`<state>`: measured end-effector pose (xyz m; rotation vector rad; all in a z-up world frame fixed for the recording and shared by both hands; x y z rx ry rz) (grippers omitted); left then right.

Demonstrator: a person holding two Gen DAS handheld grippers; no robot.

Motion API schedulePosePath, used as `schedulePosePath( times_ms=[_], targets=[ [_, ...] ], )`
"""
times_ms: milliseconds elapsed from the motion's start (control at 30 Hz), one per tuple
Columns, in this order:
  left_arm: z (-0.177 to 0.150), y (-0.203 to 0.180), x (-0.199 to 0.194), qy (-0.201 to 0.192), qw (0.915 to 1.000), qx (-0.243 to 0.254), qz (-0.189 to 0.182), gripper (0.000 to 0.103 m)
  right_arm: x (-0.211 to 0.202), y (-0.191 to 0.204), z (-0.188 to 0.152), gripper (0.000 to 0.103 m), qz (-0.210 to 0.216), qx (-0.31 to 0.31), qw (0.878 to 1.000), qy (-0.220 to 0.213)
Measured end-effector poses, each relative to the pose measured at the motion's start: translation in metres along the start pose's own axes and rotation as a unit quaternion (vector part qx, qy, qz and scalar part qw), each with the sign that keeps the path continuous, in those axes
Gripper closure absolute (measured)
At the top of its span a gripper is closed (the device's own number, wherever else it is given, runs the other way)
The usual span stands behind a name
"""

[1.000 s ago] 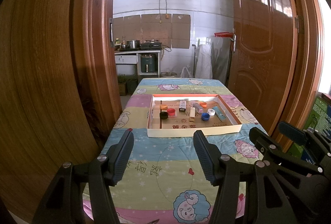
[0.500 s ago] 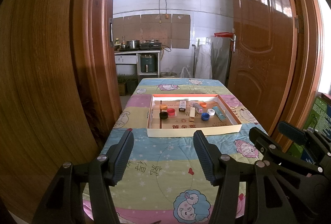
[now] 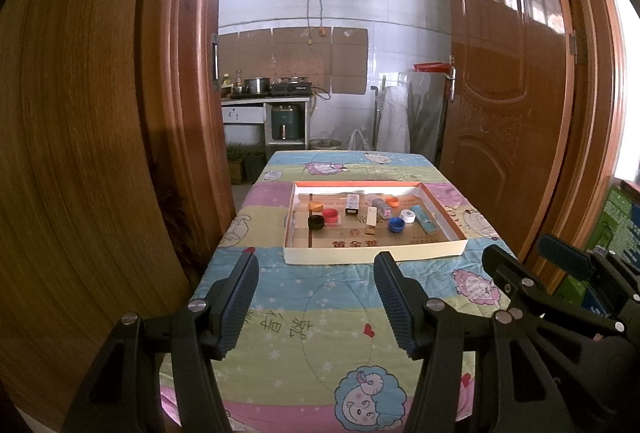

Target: Organize rigid objects

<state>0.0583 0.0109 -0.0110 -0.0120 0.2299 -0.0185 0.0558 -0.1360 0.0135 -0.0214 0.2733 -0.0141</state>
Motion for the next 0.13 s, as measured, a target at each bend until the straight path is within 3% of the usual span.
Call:
schedulePosePath(
  times_ms=[133],
  targets=[
    [-0.0019, -0.0023, -0.0016, 0.003, 1.0, 0.0, 0.005, 0.043, -0.0003, 0.0004, -0.0002, 0.042, 0.0, 0.0, 1.0, 0.0]
  ],
)
Point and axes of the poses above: each gripper's, at about its wrist camera, not at the fingertips, and x roughly the way its jaws point, y to its left, z to its top, the point moved 6 cm from there along x, roughly the way its jaws point, and after that the axes turned 15 degrees about -y, right-handed, at the moved point
